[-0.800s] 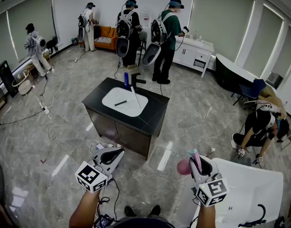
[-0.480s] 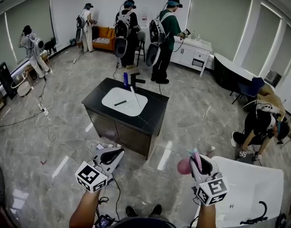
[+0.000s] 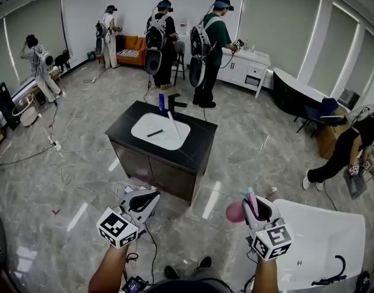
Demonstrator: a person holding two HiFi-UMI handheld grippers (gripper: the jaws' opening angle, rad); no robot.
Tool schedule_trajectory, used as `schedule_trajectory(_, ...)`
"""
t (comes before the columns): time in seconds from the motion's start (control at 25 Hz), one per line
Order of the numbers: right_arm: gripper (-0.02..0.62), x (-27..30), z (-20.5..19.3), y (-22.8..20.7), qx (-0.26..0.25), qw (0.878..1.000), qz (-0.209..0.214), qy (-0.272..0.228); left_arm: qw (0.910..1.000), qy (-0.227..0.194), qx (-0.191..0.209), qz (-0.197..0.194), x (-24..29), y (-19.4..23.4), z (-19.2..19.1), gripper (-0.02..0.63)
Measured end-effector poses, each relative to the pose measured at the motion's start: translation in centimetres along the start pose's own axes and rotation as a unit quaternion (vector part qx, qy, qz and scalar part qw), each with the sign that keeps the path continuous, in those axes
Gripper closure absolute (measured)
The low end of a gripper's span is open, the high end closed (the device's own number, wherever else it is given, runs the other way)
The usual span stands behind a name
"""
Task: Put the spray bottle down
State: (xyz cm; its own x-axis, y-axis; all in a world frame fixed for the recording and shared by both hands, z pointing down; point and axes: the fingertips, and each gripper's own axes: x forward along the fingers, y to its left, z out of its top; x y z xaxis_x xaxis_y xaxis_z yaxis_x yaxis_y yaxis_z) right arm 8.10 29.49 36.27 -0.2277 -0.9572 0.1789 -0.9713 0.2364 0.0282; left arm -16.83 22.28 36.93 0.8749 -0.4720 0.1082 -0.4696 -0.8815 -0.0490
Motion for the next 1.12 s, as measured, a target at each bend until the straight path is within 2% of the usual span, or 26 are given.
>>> schedule_trajectory(0.44, 0.5, 5.7, 0.2, -3.7, 0.007, 0.999, 0.038, 0.0, 0.9993, 0.01, -0.007, 0.036, 3.5, 2.9, -0.2, 0.604)
schedule_trajectory(1.12, 0.5, 17.0, 1.2, -14.1, 0.006, 0.994, 0.111, 0.002, 0.9938, 0.02, -0.018, 0.108, 14.6, 7.7, 0.4, 0.604)
